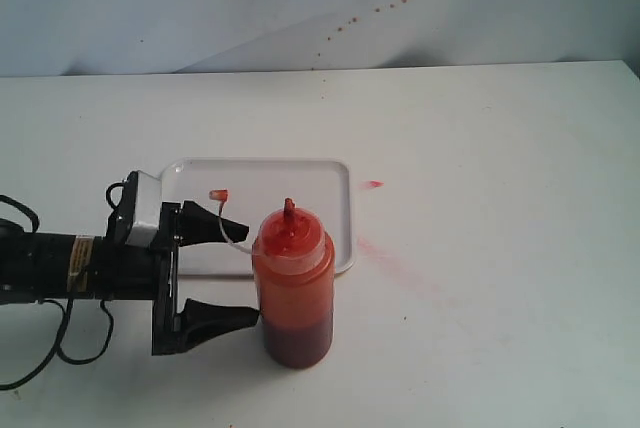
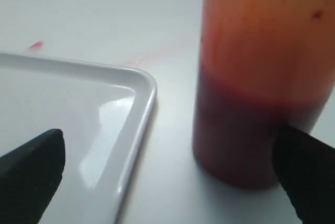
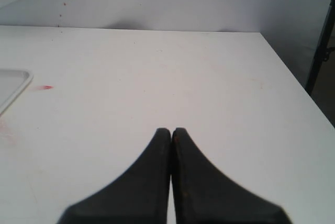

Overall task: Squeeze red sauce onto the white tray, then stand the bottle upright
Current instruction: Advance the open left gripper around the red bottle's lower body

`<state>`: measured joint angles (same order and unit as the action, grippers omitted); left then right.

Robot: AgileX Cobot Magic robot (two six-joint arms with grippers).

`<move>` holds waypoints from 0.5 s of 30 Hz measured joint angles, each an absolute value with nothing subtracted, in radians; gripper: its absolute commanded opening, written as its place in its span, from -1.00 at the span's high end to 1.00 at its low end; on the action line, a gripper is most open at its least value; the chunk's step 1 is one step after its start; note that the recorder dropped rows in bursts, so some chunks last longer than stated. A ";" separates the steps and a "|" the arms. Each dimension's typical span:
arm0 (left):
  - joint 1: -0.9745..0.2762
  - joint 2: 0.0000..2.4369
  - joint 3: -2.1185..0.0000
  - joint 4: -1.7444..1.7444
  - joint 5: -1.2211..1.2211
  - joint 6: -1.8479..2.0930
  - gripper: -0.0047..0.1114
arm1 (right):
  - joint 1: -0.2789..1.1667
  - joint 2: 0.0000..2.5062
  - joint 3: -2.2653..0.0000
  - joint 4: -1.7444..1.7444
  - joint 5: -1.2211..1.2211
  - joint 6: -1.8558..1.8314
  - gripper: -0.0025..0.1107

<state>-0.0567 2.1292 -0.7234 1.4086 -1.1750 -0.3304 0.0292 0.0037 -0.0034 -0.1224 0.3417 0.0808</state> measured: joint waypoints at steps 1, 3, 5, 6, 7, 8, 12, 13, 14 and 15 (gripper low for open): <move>-0.057 2.129 -0.736 1.409 -1.159 -0.341 -0.87 | 0.029 0.004 -0.003 -0.122 0.342 0.081 0.96; -0.057 2.129 -0.754 1.409 -1.130 -0.360 -0.87 | 0.029 0.004 -0.003 -0.122 0.342 0.081 0.96; -0.057 2.129 -0.770 1.409 -1.105 -0.368 -0.87 | 0.029 0.004 -0.003 -0.122 0.342 0.081 0.96; -0.057 2.129 -0.775 1.411 -1.098 -0.373 -0.87 | 0.029 0.004 -0.003 -0.122 0.342 0.081 0.96; -0.057 2.129 -0.779 1.413 -1.096 -0.375 -0.87 | 0.029 0.004 -0.003 -0.122 0.342 0.081 0.96; -0.057 2.129 -0.781 1.416 -1.094 -0.375 -0.87 | 0.029 0.004 -0.003 -0.122 0.342 0.081 0.96; -0.057 2.129 -0.783 1.421 -1.080 -0.377 -0.87 | 0.029 0.004 -0.003 -0.122 0.342 0.081 0.96; -0.057 2.129 -0.783 1.421 -1.073 -0.377 -0.87 | 0.029 0.004 -0.003 -0.122 0.342 0.081 0.96; -0.057 2.129 -0.785 1.421 -1.061 -0.377 -0.87 | 0.029 0.004 -0.003 -0.122 0.342 0.081 0.96; -0.057 2.129 -0.787 1.407 -1.051 -0.377 -0.87 | 0.029 0.004 -0.003 -0.122 0.342 0.081 0.96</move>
<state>-0.0567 2.1292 -0.7872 1.4066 -1.0513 -0.3768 0.0292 0.0037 -0.0034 -0.1224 0.3417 0.0808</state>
